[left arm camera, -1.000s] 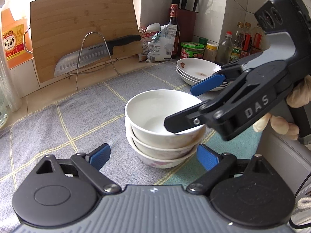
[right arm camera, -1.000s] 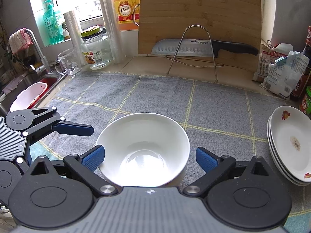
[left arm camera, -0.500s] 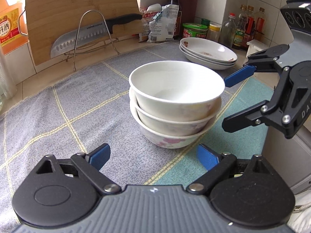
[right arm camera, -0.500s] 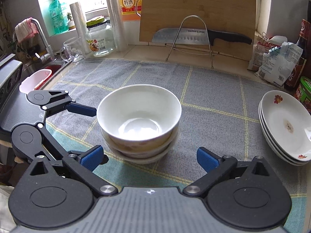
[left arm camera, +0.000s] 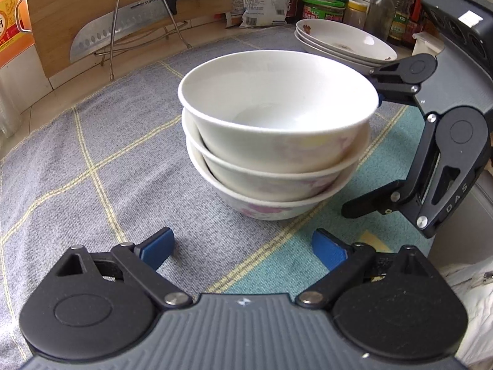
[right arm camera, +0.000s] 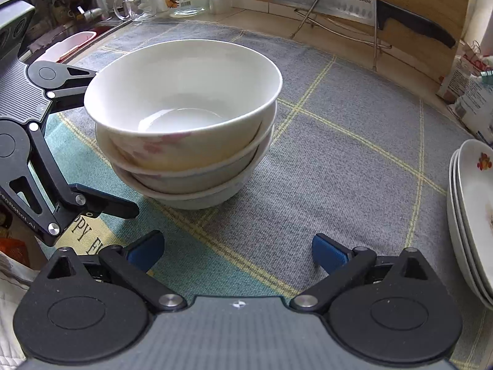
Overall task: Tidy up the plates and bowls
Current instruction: 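Close the right gripper on the rim of the three-bowl stack, then carry the bowl stack with the right gripper over the plate stack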
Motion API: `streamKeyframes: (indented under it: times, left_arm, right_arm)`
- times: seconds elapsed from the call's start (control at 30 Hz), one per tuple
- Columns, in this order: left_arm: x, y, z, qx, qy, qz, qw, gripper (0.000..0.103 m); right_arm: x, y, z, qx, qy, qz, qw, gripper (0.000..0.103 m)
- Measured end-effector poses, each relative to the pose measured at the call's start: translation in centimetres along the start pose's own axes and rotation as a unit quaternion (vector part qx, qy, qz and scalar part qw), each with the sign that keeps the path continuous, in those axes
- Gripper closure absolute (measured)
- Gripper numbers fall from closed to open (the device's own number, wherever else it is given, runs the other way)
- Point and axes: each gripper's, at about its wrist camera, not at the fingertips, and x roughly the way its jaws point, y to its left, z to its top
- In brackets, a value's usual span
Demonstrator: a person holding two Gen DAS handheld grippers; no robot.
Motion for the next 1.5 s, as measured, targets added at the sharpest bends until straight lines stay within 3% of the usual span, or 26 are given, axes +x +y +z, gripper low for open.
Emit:
streamKeyframes:
  times: [0.07,0.47,0.83,1.0,1.23,1.37,1.5]
  left_arm:
    - [0.3,0.0,0.0,-0.011,0.002,0.011,0.9999,0.000]
    - [0.3,0.0,-0.1,-0.022,-0.010,0.020,0.9995,0.000]
    - [0.2,1.1,0.2,0.062,-0.026,-0.037,0.9970,0.001]
    - [-0.4,1.9,0.7,0.109,-0.043,-0.084,0.9896,0.004]
    - [-0.6,2.2,1.8,0.167,-0.063,-0.110,0.9777,0.009]
    - [-0.3,2.5,1.9,0.190,-0.057,-0.120,0.9728,0.017]
    - [-0.1,3.0,2.3,0.191,-0.056,-0.136,0.9704,0.017]
  right_arm:
    - [0.0,-0.1,-0.3,-0.019,-0.004,0.003,1.000,0.000]
    - [-0.4,-1.2,-1.5,-0.055,-0.052,0.026,0.997,0.000]
    - [-0.4,-0.6,-1.0,-0.043,-0.044,0.013,0.998,0.000]
    - [-1.4,0.8,0.1,-0.082,-0.054,0.017,0.995,0.000]
    - [-1.5,1.5,1.7,-0.128,-0.050,0.028,0.990,0.000]
    - [-1.2,1.2,2.5,-0.144,-0.041,0.044,0.988,0.009]
    - [-1.1,1.0,3.1,-0.162,-0.037,0.054,0.985,0.011]
